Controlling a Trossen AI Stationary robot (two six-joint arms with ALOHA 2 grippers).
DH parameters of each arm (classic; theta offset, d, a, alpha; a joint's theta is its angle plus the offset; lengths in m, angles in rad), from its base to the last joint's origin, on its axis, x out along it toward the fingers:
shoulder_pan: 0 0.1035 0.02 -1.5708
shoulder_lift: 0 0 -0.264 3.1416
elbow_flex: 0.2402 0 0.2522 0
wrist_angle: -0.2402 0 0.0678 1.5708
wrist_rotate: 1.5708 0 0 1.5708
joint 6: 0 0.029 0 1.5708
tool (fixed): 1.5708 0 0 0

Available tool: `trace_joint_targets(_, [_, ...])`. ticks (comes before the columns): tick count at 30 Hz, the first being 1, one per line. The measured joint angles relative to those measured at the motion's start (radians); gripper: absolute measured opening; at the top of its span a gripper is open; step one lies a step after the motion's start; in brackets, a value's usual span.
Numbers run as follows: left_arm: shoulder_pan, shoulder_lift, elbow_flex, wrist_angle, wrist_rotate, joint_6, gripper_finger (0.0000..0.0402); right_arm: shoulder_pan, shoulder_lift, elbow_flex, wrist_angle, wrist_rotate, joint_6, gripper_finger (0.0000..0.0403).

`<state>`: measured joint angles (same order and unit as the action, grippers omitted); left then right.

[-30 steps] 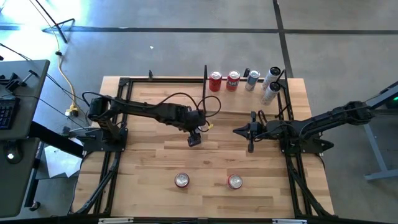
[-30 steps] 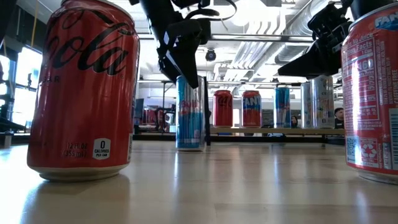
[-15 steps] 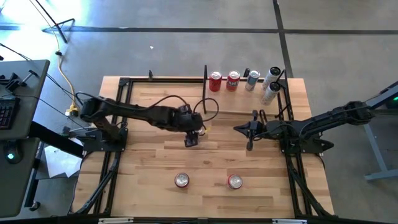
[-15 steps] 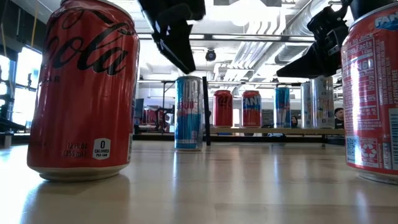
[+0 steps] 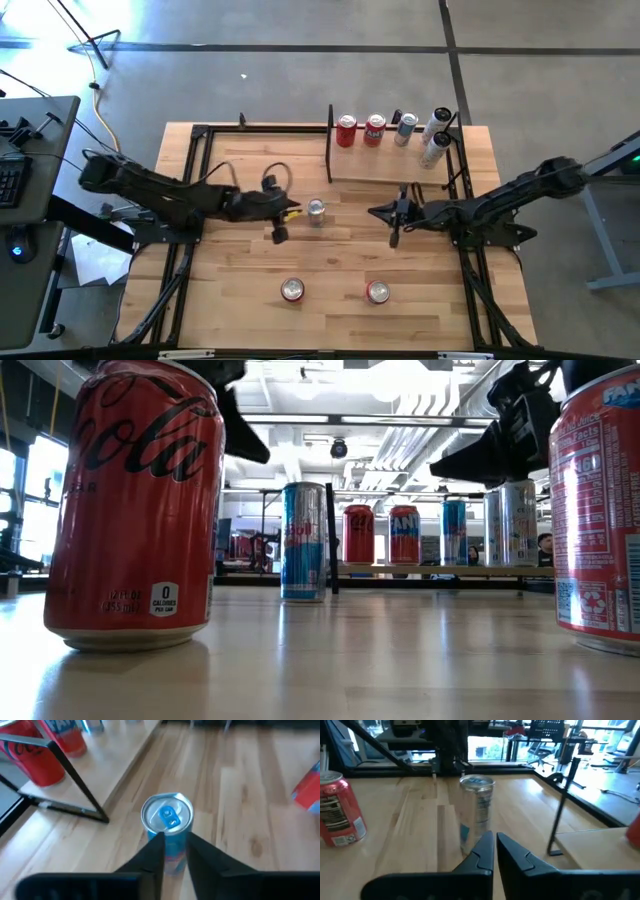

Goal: Place canned beverage on shelf
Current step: Put the blue soda can on the shelf aligned with the other blue soda can

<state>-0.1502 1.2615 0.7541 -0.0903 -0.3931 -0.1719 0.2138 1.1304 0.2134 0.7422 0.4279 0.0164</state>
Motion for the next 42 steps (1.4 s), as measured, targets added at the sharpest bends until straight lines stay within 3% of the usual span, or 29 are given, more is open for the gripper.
trace_joint_targets(5, [0.012,-0.060,-0.291,0.439,0.026,0.016,0.0008,0.015,0.154,0.062,0.047,0.001,0.017,0.0050])
trace_joint_targets(9, [0.049,-0.041,-0.441,0.697,0.043,-0.040,0.0006,0.016,0.281,0.163,0.050,0.001,0.036,0.0126])
trace_joint_targets(14, [0.082,0.023,-0.498,0.799,0.021,-0.063,0.0001,0.015,0.422,0.313,0.051,0.079,0.030,0.0237])
trace_joint_targets(18, [0.100,0.112,-0.476,0.886,0.042,-0.062,0.0001,0.007,0.519,0.420,0.051,0.096,0.020,0.0292])
trace_joint_targets(28, [0.104,0.291,-0.405,1.015,0.071,-0.035,0.0000,-0.033,0.687,0.589,0.049,0.150,0.045,0.0305])
trace_joint_targets(42, [0.103,0.358,-0.337,1.041,0.149,-0.033,0.0000,-0.080,0.724,0.610,0.038,0.117,0.074,0.0304])
